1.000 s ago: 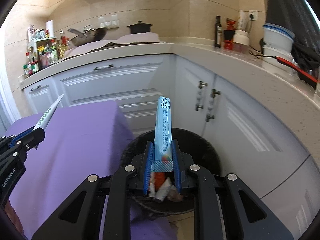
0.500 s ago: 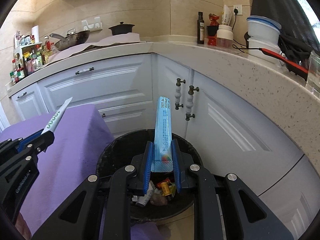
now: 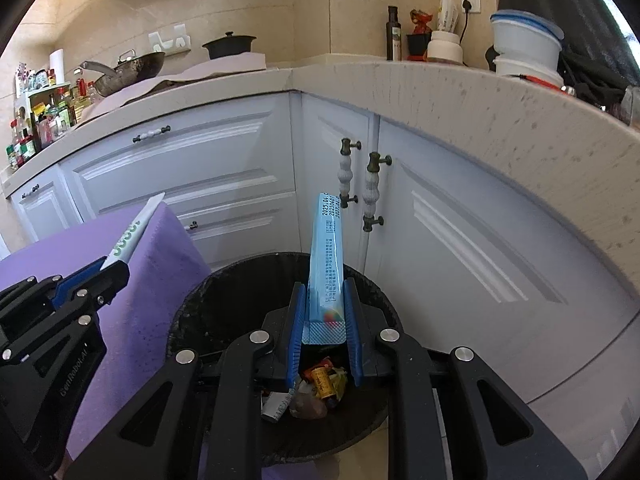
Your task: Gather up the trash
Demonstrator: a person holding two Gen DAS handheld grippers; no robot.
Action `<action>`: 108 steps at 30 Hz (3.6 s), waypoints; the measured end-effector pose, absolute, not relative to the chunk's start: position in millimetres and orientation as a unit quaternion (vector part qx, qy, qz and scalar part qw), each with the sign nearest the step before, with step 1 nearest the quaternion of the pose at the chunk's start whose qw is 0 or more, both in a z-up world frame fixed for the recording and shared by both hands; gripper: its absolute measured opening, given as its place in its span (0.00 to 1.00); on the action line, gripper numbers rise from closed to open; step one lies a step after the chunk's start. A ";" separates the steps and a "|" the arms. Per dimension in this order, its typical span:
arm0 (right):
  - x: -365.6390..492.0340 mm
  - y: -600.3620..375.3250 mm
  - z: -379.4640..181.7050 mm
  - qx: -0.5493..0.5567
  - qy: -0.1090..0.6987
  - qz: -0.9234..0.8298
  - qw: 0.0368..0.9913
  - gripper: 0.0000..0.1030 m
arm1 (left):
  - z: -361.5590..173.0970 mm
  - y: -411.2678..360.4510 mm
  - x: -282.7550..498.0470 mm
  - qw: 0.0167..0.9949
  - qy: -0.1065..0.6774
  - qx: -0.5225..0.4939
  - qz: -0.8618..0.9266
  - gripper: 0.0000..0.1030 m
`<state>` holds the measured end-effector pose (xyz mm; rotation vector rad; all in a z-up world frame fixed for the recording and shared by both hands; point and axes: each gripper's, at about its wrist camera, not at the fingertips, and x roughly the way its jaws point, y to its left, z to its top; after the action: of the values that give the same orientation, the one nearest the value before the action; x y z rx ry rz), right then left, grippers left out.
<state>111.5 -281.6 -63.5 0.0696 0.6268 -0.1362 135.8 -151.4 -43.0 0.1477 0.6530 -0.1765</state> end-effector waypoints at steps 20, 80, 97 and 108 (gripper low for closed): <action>126.7 -292.0 -79.7 0.047 0.316 -0.092 0.943 0.47 | -50.9 -151.0 147.9 0.938 0.327 0.077 -0.082 0.59; -32.3 -248.8 -6.9 0.021 0.238 -0.123 0.963 0.81 | 20.8 -61.1 -14.4 0.967 0.240 0.050 -0.063 0.91; -40.3 -248.4 -6.2 0.018 0.234 -0.126 0.964 0.81 | 20.0 -58.4 -14.9 0.967 0.244 0.040 -0.063 0.91; -40.0 -248.2 -6.1 0.017 0.235 -0.126 0.964 0.81 | 19.2 -55.4 -14.0 0.967 0.244 0.037 -0.063 0.91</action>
<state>-40.0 -248.2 -6.1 0.0348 0.4757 -0.2549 -14.0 -55.4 19.2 0.0739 0.4941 -0.1266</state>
